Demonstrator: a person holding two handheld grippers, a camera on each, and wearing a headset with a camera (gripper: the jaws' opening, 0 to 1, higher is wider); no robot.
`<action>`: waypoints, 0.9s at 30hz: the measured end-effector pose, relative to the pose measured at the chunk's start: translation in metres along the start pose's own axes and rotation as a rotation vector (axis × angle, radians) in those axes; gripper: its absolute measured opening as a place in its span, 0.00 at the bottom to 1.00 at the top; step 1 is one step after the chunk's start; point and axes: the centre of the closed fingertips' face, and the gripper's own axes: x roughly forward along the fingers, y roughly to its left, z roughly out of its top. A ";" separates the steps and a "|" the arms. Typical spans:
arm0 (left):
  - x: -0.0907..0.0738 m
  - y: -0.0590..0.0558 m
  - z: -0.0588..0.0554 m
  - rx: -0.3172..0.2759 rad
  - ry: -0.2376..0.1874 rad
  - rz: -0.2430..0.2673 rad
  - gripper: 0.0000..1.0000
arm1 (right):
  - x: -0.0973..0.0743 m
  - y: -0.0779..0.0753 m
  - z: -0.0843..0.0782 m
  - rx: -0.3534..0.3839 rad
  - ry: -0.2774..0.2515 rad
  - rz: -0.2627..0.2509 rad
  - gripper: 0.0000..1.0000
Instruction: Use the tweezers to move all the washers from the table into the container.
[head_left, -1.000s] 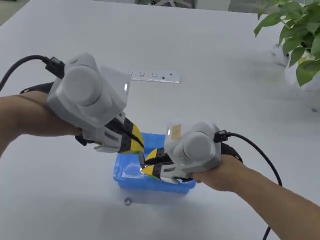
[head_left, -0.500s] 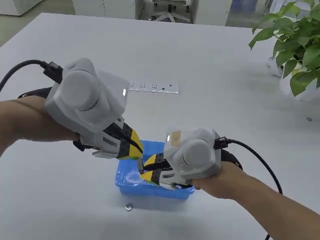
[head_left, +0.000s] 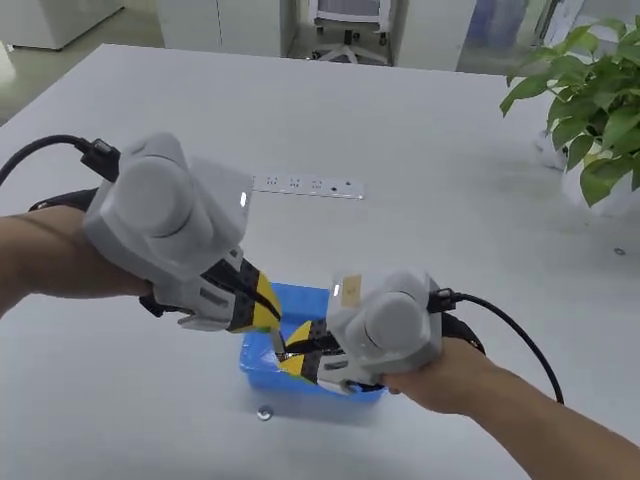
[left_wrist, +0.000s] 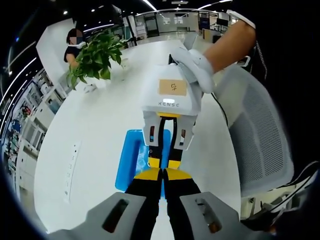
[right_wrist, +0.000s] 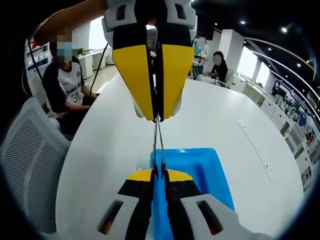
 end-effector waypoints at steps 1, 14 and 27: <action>-0.001 -0.001 -0.001 -0.001 0.001 0.000 0.05 | 0.000 0.001 0.000 0.000 -0.001 0.000 0.10; -0.009 -0.002 0.004 -0.005 -0.015 0.024 0.05 | -0.003 0.003 0.010 -0.025 -0.009 -0.006 0.10; -0.018 -0.012 0.003 -0.008 -0.015 0.036 0.05 | -0.003 0.015 0.018 -0.039 -0.015 0.001 0.10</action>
